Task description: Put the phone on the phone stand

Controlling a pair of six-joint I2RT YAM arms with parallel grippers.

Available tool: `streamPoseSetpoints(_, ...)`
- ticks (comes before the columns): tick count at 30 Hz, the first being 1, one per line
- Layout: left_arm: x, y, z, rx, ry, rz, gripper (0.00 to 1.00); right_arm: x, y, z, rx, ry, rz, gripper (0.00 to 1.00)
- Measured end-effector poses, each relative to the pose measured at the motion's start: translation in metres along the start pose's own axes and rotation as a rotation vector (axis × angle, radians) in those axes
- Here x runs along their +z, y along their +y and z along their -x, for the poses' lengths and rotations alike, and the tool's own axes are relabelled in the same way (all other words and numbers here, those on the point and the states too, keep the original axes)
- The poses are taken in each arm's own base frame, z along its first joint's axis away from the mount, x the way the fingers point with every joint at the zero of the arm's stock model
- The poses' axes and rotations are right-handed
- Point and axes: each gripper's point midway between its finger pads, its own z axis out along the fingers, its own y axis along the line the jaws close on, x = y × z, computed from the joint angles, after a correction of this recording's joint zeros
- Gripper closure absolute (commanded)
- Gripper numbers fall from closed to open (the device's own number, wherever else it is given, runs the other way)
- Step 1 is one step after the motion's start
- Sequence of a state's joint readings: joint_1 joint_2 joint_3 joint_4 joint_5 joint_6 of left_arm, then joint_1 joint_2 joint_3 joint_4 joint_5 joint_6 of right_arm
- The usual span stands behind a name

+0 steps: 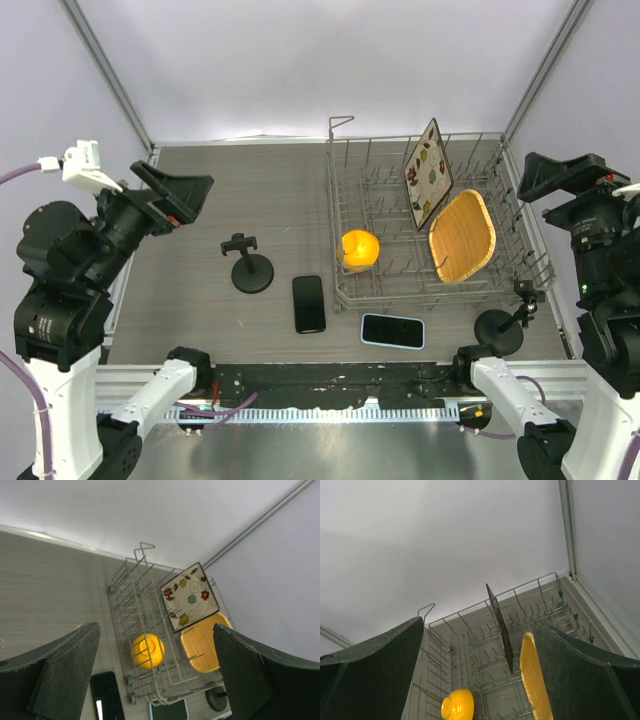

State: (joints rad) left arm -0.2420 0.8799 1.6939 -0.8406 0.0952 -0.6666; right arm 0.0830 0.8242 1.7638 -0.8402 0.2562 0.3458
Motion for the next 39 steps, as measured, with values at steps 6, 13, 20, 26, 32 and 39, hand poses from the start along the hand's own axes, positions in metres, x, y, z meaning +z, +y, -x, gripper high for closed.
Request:
streamPoseSetpoints(6, 0.003, 0.027, -0.047, 0.011, 0.119, 0.032, 0.0, 0.02, 0.025, -0.046, 0.06, 0.129, 0.14, 0.04)
streamPoseSetpoints(13, 0.008, 0.086, -0.131, 0.004, 0.371, 0.184, 0.0, 0.043, 0.083, -0.134, 0.211, 0.398, 0.439, 0.04)
streamPoseSetpoints(20, -0.011, 0.137, -0.204, -0.003, 0.554, 0.301, 0.04, 0.003, 0.143, -0.177, 0.246, 0.583, 0.651, 0.04)
streamPoseSetpoints(26, -0.016, 0.145, -0.216, -0.032, 0.542, 0.315, 0.05, -0.062, 0.214, -0.23, 0.14, 0.726, 0.784, 0.04)
streamPoseSetpoints(32, -0.031, 0.141, -0.189, -0.026, 0.368, 0.309, 0.05, -0.126, 0.268, -0.312, -0.114, 0.786, 0.759, 0.04)
streamPoseSetpoints(39, -0.079, 0.142, -0.127, -0.007, 0.016, 0.36, 0.05, -0.14, 0.227, -0.384, -0.314, 0.8, 0.602, 0.04)
